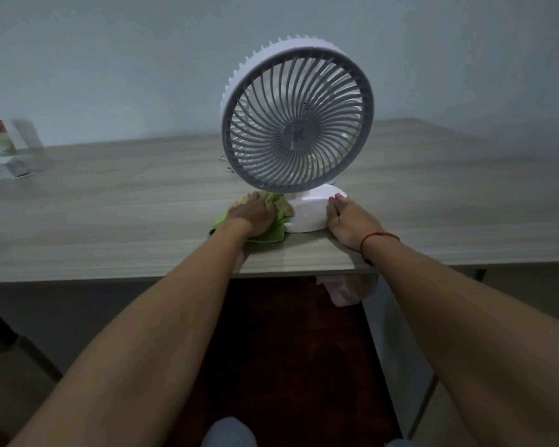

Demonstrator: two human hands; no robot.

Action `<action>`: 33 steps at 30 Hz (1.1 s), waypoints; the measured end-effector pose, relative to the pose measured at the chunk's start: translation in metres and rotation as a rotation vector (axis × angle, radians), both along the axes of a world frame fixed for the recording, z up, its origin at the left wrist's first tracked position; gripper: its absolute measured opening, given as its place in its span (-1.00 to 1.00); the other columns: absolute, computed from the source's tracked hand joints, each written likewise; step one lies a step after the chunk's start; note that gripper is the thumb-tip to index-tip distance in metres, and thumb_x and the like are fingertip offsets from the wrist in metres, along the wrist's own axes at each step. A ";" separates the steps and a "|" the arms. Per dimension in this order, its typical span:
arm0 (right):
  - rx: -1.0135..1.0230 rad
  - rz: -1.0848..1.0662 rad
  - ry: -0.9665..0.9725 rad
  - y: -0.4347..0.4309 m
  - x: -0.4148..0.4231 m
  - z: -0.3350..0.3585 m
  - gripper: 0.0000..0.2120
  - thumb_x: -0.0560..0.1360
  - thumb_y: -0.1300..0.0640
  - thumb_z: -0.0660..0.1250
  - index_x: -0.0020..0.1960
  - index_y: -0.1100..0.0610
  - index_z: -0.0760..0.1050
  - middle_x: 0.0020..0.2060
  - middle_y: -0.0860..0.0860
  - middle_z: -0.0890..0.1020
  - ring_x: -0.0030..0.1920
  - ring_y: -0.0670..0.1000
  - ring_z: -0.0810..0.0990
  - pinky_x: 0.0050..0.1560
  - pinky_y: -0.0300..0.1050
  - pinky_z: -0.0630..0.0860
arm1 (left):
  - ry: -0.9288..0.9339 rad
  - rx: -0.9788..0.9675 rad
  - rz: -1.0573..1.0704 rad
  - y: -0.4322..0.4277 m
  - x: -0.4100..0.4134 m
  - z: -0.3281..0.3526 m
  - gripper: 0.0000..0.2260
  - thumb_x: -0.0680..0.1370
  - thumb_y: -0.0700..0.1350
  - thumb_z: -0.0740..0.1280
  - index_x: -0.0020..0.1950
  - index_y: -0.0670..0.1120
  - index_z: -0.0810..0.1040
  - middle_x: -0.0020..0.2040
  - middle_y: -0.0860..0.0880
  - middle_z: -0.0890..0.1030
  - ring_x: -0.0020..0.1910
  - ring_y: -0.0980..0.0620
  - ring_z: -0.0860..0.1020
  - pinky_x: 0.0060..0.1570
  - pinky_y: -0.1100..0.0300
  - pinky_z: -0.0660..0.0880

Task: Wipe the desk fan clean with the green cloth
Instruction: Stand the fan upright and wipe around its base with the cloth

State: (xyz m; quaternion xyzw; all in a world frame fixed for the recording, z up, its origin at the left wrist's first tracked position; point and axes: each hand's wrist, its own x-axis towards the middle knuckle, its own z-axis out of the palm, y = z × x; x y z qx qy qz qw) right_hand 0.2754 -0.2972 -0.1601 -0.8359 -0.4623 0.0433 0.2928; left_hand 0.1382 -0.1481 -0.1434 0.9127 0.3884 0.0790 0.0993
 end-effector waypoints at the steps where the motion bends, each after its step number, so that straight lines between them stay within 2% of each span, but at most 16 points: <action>1: 0.013 -0.006 0.026 0.000 0.000 0.001 -0.53 0.65 0.02 -0.07 0.45 0.22 0.27 0.49 0.15 0.29 0.48 0.14 0.25 0.47 0.00 0.20 | -0.001 0.000 -0.025 -0.003 0.003 0.000 -0.53 0.66 -0.01 -0.11 0.57 -0.07 0.09 0.59 -0.10 0.09 0.57 -0.09 0.07 0.53 0.02 0.00; 5: 0.061 -0.058 0.183 -0.001 0.000 0.008 -0.40 0.62 -0.16 -0.20 0.47 0.12 0.29 0.43 0.22 0.38 0.41 0.21 0.37 0.44 0.07 0.26 | -0.002 0.066 -0.095 -0.035 0.019 0.002 -0.54 0.67 -0.01 -0.06 0.52 -0.15 0.21 0.55 -0.15 0.22 0.53 -0.10 0.20 0.51 0.08 0.10; 8: 0.094 -0.055 0.274 -0.002 0.000 0.012 -0.32 0.57 -0.28 -0.21 0.42 0.10 0.36 0.36 0.24 0.46 0.35 0.22 0.43 0.39 0.07 0.31 | -0.016 0.091 -0.178 -0.066 0.037 -0.001 -0.57 0.64 0.01 -0.02 0.45 -0.10 0.33 0.48 -0.15 0.37 0.45 -0.12 0.35 0.44 0.03 0.26; 10: 0.110 -0.053 0.334 -0.003 0.000 0.012 -0.29 0.54 -0.34 -0.13 0.39 0.10 0.41 0.33 0.21 0.50 0.31 0.20 0.46 0.37 0.06 0.34 | -0.052 0.053 -0.225 -0.076 0.044 0.000 -0.59 0.59 0.00 0.02 0.39 -0.07 0.38 0.39 -0.14 0.47 0.35 -0.15 0.45 0.34 0.00 0.38; 12: 0.145 -0.047 0.382 -0.003 0.000 0.011 -0.33 0.49 -0.37 0.05 0.34 0.09 0.47 0.26 0.15 0.56 0.25 0.18 0.52 0.34 0.07 0.40 | -0.126 0.001 -0.238 -0.075 0.041 0.000 -0.60 0.57 0.00 0.05 0.34 -0.09 0.40 0.32 -0.16 0.52 0.26 -0.17 0.50 0.27 -0.02 0.43; 16: 0.247 -0.061 0.414 0.002 0.004 0.005 -0.63 0.41 -0.19 0.32 0.07 0.03 0.58 0.08 0.07 0.67 0.07 0.10 0.63 0.21 0.10 0.53 | -0.250 0.023 -0.234 -0.067 0.014 -0.007 -0.59 0.62 0.03 0.07 0.41 -0.11 0.37 0.43 -0.14 0.41 0.43 -0.13 0.35 0.44 0.01 0.25; 17: 0.268 -0.070 0.429 0.004 0.005 0.004 -0.71 0.41 -0.13 0.34 0.03 0.02 0.58 0.05 0.06 0.68 0.05 0.10 0.64 0.19 0.10 0.55 | -0.311 0.038 -0.224 -0.063 0.007 -0.008 -0.61 0.63 0.00 0.07 0.38 -0.13 0.40 0.41 -0.15 0.43 0.41 -0.13 0.36 0.43 0.03 0.25; 19: 0.306 -0.090 0.463 0.005 0.006 0.005 -0.79 0.45 -0.04 0.34 0.00 0.06 0.58 0.02 0.08 0.68 0.04 0.11 0.64 0.17 0.06 0.56 | -0.461 0.036 -0.157 -0.052 -0.002 -0.009 -0.67 0.62 -0.08 0.07 0.25 -0.19 0.49 0.28 -0.21 0.52 0.29 -0.18 0.45 0.29 0.06 0.31; 21: 0.349 -0.150 0.458 0.006 0.011 0.005 -0.78 0.48 0.03 0.33 0.03 0.13 0.59 0.04 0.12 0.67 0.06 0.15 0.62 0.12 -0.02 0.54 | -0.484 -0.029 -0.023 -0.041 -0.006 -0.007 -0.65 0.64 -0.13 0.03 0.28 -0.24 0.47 0.33 -0.25 0.48 0.33 -0.18 0.42 0.25 0.12 0.27; 23: 0.358 -0.251 0.383 0.006 0.016 0.006 -0.76 0.50 0.08 0.31 0.10 0.18 0.56 0.10 0.17 0.64 0.13 0.19 0.59 0.09 -0.06 0.48 | -0.384 -0.107 0.037 -0.034 -0.005 -0.006 -0.63 0.67 -0.16 -0.02 0.40 -0.28 0.37 0.45 -0.23 0.36 0.45 -0.14 0.30 0.30 0.18 0.15; 24: 0.333 -0.308 0.304 0.006 0.017 0.007 -0.74 0.50 0.09 0.30 0.15 0.18 0.52 0.14 0.17 0.61 0.18 0.21 0.56 0.14 -0.04 0.46 | -0.339 -0.126 0.027 -0.031 -0.003 -0.007 -0.62 0.67 -0.17 -0.03 0.41 -0.31 0.34 0.47 -0.23 0.33 0.48 -0.12 0.26 0.29 0.19 0.09; 26: 0.248 -0.370 0.045 0.005 0.014 0.012 -0.72 0.52 0.08 0.27 0.19 0.17 0.46 0.18 0.16 0.58 0.22 0.21 0.52 0.23 0.02 0.40 | -0.311 -0.125 0.013 -0.028 0.000 -0.007 -0.61 0.68 -0.18 -0.04 0.41 -0.33 0.32 0.49 -0.24 0.30 0.49 -0.12 0.24 0.29 0.19 0.06; 28: 0.204 -0.301 -0.214 0.011 0.003 0.015 -0.69 0.53 -0.02 0.23 0.16 0.17 0.47 0.15 0.15 0.59 0.21 0.20 0.52 0.23 0.02 0.37 | -0.318 -0.118 0.041 -0.021 0.001 -0.008 -0.61 0.67 -0.16 -0.02 0.43 -0.31 0.30 0.51 -0.23 0.28 0.49 -0.13 0.25 0.35 0.15 0.13; 29: 0.179 -0.231 -0.290 0.016 -0.004 0.015 -0.61 0.52 -0.12 0.19 0.18 0.14 0.47 0.18 0.13 0.58 0.22 0.19 0.51 0.25 0.04 0.35 | -0.315 -0.104 0.061 -0.017 0.001 -0.009 -0.61 0.67 -0.16 -0.02 0.45 -0.30 0.27 0.52 -0.24 0.25 0.50 -0.14 0.24 0.40 0.13 0.14; 31: 0.024 -0.087 -0.357 0.028 -0.019 0.013 -0.39 0.46 -0.34 0.08 0.31 0.03 0.40 0.34 0.05 0.47 0.35 0.14 0.41 0.35 0.09 0.27 | -0.276 -0.099 0.075 -0.013 0.002 -0.012 -0.59 0.66 -0.17 -0.04 0.46 -0.32 0.23 0.53 -0.27 0.21 0.53 -0.14 0.19 0.47 0.08 0.12; 33: -0.165 0.007 -0.384 0.034 -0.025 0.010 -0.36 0.43 -0.40 -0.02 0.38 -0.10 0.33 0.45 -0.03 0.34 0.45 0.12 0.28 0.44 0.14 0.17 | -0.244 -0.083 0.064 -0.010 0.002 -0.015 -0.59 0.66 -0.15 -0.06 0.45 -0.30 0.25 0.52 -0.25 0.23 0.54 -0.11 0.18 0.50 0.04 0.14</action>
